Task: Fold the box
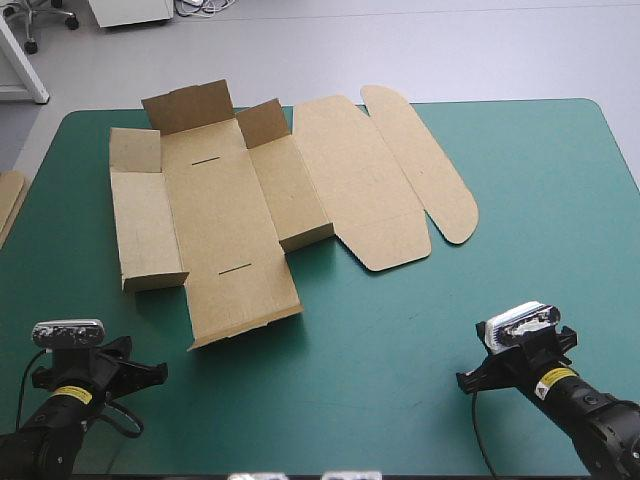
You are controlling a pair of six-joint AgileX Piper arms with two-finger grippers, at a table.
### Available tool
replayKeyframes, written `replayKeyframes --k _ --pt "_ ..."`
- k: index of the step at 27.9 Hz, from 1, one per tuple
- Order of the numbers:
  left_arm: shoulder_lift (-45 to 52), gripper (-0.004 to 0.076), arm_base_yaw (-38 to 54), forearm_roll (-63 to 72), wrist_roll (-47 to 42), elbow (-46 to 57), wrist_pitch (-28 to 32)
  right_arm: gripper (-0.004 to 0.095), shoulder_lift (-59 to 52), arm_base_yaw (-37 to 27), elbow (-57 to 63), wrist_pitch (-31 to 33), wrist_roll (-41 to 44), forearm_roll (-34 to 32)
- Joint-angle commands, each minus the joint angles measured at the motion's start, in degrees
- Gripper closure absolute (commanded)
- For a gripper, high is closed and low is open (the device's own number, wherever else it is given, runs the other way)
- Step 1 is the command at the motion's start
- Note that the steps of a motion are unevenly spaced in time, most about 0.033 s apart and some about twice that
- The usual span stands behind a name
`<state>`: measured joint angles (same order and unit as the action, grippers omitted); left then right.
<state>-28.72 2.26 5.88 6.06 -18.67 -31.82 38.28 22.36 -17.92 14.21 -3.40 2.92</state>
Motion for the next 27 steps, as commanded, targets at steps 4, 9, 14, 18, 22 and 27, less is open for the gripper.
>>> replayKeyframes --k 4,9,14,18,22,27 --pt "-0.35 0.0734 -0.01 0.91 -0.34 -1.94 3.36 0.0909 0.16 0.07 -1.71 -4.19 -0.42 1.12" --pt "-0.35 0.0734 -0.01 0.91 -0.34 -1.94 3.36 0.0909 0.16 0.07 -1.71 -4.19 -0.42 1.28" --pt "-0.35 0.0734 -0.01 0.91 -0.34 -1.94 3.36 0.0909 0.16 0.07 -1.71 -4.19 -0.42 1.28" --pt "-0.35 0.0734 -0.01 0.91 -0.34 -1.94 3.36 0.0909 0.16 0.07 -1.71 -4.19 -0.42 1.28" --pt "-0.35 0.0717 -0.01 1.47 -0.78 -1.94 3.83 0.0909 0.16 0.07 -1.71 -4.19 -0.42 1.28" --pt "-0.35 0.0543 -0.01 3.62 -1.30 -2.79 3.80 0.0909 0.16 0.07 -1.71 -4.19 -0.42 1.28"
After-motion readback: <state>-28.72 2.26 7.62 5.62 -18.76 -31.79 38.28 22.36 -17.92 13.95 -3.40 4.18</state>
